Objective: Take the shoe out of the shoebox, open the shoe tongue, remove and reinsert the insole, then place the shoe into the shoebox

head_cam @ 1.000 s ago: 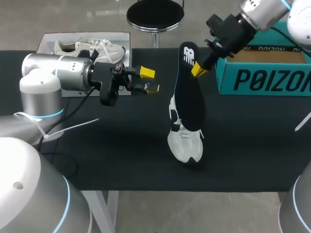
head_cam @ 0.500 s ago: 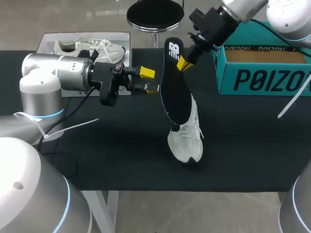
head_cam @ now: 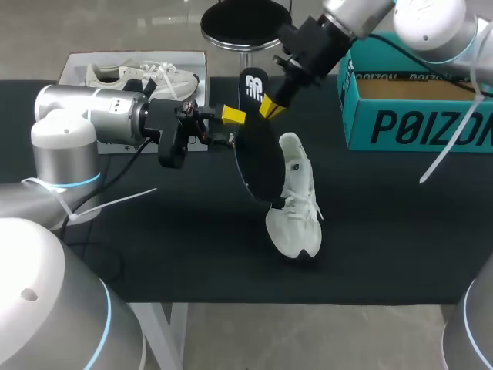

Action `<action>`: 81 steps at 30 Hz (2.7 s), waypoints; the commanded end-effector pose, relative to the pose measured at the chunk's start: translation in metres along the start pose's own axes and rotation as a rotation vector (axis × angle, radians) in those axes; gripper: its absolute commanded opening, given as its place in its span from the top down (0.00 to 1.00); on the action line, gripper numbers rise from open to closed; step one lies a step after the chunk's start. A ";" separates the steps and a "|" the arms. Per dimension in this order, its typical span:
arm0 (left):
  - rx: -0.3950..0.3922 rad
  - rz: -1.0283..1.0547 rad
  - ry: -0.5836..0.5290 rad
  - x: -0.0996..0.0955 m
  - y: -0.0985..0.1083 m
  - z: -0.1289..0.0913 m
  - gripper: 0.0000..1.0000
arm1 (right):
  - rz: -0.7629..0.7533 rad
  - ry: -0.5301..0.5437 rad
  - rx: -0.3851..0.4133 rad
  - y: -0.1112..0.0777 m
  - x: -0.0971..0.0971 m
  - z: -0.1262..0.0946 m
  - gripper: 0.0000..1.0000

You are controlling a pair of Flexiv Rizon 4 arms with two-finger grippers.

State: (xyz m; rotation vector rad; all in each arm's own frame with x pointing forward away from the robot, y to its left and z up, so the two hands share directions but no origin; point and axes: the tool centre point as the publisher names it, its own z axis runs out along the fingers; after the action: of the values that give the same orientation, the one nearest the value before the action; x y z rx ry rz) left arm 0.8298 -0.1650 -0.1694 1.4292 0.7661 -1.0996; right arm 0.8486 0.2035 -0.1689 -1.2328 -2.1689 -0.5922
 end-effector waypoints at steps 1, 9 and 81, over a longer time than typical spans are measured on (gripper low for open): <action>-0.002 0.002 0.001 0.001 0.000 0.001 0.00 | 0.003 0.004 -0.006 0.000 0.001 0.006 1.00; -0.052 -0.028 0.052 0.007 0.000 0.000 0.00 | 0.004 0.001 -0.011 0.001 0.003 0.006 1.00; -0.119 -0.083 0.121 0.020 0.010 0.013 1.00 | 0.108 -0.224 -0.294 -0.131 0.029 -0.097 0.00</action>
State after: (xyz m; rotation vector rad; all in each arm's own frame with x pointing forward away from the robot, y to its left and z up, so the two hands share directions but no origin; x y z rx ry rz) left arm 0.8413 -0.1800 -0.1841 1.3761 0.9699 -1.0179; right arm 0.7670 0.1089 -0.0970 -1.5838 -2.2297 -0.6934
